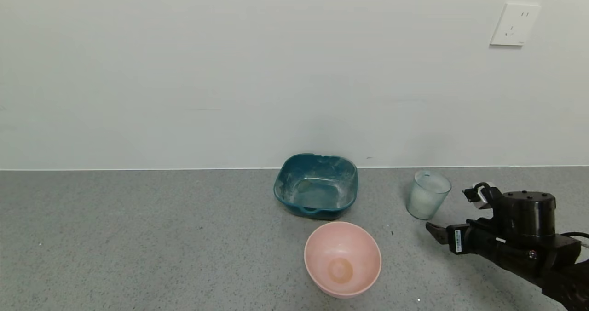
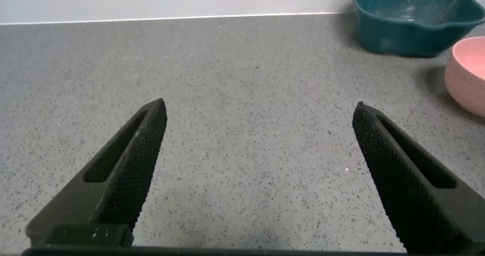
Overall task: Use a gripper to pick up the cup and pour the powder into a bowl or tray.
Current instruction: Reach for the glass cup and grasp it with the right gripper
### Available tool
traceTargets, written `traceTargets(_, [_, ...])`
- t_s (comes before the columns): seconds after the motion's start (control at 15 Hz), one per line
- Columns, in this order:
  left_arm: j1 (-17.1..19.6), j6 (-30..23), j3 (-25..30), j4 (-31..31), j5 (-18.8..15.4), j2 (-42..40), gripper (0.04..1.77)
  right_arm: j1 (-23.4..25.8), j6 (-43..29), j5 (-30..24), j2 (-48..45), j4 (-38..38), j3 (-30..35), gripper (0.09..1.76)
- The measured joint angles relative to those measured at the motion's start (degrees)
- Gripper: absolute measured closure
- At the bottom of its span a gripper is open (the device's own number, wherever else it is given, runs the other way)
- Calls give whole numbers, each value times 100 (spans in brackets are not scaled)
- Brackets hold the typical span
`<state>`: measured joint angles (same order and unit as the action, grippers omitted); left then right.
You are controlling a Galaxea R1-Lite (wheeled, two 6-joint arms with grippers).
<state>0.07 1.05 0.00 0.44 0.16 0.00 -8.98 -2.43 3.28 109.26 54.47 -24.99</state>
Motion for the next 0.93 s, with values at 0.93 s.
traceTargets(0.93, [0,0,0,0,0,0,5,-46,102,243,1788,2387,-414,14])
